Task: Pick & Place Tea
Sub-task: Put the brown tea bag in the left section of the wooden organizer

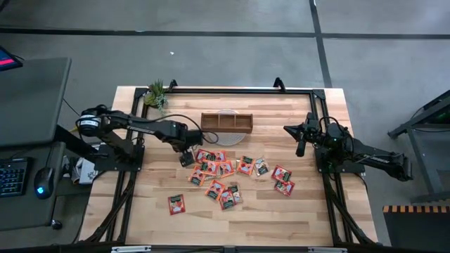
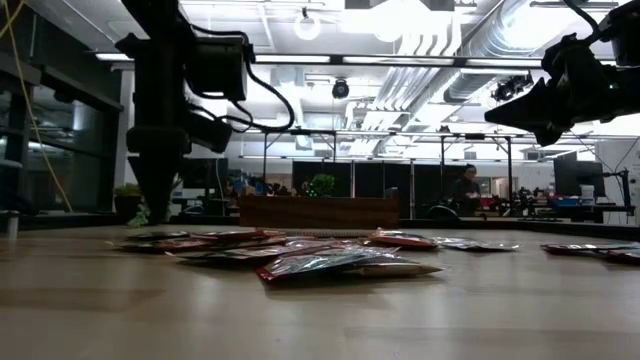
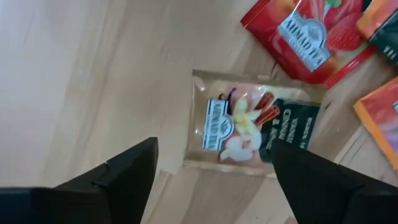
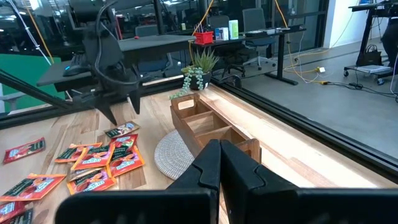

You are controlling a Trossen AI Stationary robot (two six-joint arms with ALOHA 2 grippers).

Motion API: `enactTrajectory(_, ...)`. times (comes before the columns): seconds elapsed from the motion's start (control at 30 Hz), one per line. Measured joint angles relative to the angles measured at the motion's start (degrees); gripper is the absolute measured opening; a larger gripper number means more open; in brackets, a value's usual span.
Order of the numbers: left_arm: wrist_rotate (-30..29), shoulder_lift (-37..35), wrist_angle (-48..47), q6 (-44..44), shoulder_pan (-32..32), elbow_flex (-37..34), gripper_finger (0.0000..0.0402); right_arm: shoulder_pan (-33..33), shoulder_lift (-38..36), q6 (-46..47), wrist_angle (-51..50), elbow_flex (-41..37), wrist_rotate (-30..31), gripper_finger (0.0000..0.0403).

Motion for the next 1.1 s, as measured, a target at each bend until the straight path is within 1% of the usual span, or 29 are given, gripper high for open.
enactTrajectory(0.2, 0.8, 0.4, 0.2, -0.2, 0.0, 0.0, 0.031, 0.0, 0.0, 0.0, 0.0, 0.0, 0.0, 0.0)
enactTrajectory(0.4, -0.5, 0.4, 0.4, -0.2, 0.0, 0.0, 0.031, 0.0, 0.0, 0.0, 0.0, 0.0, 0.0, 0.0)
enactTrajectory(0.6, 1.2, 0.4, 0.5, -0.3, 0.1, 0.0, 0.031, 0.0, 0.0, 0.0, 0.0, 0.0, 0.0, 0.0)
enactTrajectory(0.77, 1.3, 0.4, 0.7, -0.3, 0.1, -0.1, 0.031, 0.0, 0.0, 0.0, 0.0, 0.0, 0.0, 0.0)
enactTrajectory(0.97, 1.8, 0.4, 5.1, -0.3, 0.2, -3.8, 0.031, 0.0, 0.0, 0.0, 0.0, 0.0, 0.0, 0.0)
enactTrajectory(1.1, 2.3, 0.3, 6.3, -0.3, 0.2, -4.8, 0.031, 0.0, 0.0, 0.0, 0.0, 0.0, 0.0, 0.0)
